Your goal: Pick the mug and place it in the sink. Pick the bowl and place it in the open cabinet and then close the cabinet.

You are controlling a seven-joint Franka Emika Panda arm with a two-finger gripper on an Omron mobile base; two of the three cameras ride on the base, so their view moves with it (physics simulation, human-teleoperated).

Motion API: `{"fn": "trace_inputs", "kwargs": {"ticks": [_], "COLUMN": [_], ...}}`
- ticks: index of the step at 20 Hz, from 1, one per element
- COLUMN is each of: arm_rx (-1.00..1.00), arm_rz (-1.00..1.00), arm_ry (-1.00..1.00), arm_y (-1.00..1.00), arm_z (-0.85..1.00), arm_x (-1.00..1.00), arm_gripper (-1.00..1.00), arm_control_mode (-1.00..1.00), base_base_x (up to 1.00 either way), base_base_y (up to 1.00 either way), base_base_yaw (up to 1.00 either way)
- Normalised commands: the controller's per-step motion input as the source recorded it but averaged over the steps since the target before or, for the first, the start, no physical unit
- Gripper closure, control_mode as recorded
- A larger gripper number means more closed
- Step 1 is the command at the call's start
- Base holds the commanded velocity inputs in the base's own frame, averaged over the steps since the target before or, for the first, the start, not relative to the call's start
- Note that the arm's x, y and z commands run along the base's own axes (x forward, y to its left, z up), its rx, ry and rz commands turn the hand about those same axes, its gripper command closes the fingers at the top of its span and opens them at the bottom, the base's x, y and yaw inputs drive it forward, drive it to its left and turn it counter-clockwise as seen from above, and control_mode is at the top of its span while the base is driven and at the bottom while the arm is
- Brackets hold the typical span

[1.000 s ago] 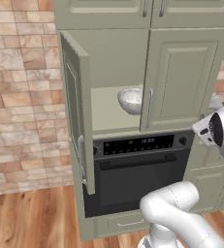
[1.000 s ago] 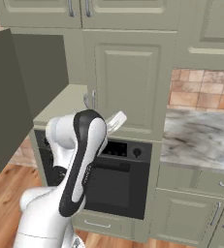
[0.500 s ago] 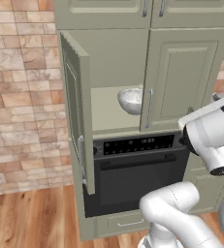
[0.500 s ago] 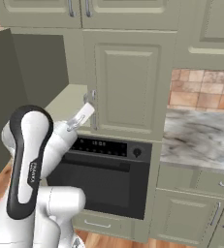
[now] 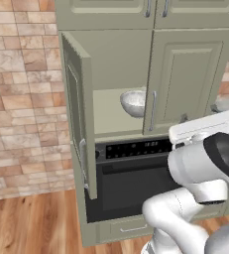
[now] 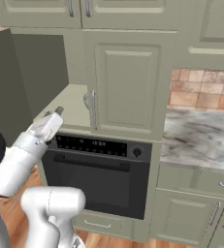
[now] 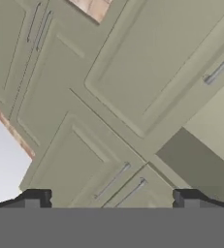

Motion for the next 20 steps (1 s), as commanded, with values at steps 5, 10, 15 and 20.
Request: {"fn": "trace_inputs", "kwargs": {"ticks": [5,10,15,20], "arm_rx": [0.07,0.00,0.02,0.05], "arm_rz": [-0.02,0.00,0.00,0.00], "arm_ry": [-0.08,0.00,0.00,0.00], "arm_y": [0.67,0.75,0.57,0.38], "arm_z": [0.07,0.01,0.00,0.00], "arm_x": [-0.68,-0.39,-0.39,-0.64], "arm_gripper": [-1.00,-1.00,-1.00,-1.00], "arm_control_mode": [-1.00,-1.00,-1.00,-1.00], "base_base_x": [0.00,0.00,0.00,0.00], "base_base_y": [0.00,0.00,0.00,0.00], "base_base_yaw": [0.00,0.00,0.00,0.00]}}
